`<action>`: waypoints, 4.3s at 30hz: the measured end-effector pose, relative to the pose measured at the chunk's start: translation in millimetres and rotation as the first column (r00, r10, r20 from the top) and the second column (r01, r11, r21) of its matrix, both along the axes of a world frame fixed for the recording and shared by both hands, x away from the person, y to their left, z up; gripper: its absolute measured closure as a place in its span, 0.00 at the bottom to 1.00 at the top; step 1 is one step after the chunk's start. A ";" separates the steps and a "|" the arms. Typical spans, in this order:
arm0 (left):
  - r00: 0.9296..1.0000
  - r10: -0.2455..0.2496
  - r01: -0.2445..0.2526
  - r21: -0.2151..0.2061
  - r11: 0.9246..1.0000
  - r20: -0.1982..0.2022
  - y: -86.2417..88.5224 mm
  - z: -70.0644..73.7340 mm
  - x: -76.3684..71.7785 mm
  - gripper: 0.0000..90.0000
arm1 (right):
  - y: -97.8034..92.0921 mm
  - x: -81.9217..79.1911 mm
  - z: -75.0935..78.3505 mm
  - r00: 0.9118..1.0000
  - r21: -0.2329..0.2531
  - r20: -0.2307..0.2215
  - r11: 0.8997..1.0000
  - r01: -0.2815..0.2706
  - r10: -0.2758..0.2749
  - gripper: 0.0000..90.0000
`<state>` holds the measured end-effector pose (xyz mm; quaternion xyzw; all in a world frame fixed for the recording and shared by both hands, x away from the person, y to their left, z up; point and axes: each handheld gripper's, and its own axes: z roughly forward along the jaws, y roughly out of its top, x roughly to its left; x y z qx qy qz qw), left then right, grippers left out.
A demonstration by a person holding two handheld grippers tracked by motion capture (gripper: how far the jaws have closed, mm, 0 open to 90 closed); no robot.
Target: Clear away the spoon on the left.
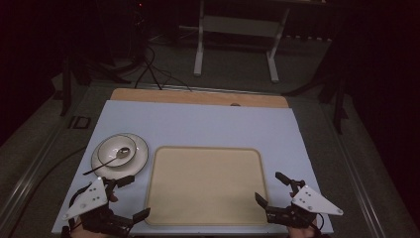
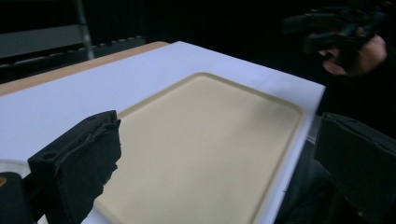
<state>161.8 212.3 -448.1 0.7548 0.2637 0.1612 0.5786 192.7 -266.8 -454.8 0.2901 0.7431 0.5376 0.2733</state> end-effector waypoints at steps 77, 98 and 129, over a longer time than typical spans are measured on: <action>0.641 0.636 -0.689 0.042 0.723 -0.430 116.2 -25.1 35.6 0.54 | 10.9 -4.8 0.9 0.999 -0.021 0.009 0.999 -0.043 0.044 0.14; 0.567 0.642 -0.776 -0.073 0.626 -0.516 122.3 -40.8 37.6 0.95 | 11.7 -3.7 0.6 0.999 -0.023 0.008 0.999 -0.046 0.046 0.14; 0.661 0.628 -0.703 -0.048 0.709 -0.410 143.1 2.8 32.4 1.00 | 8.5 -1.0 -1.1 1.000 -0.001 -0.004 1.000 -0.026 0.026 0.14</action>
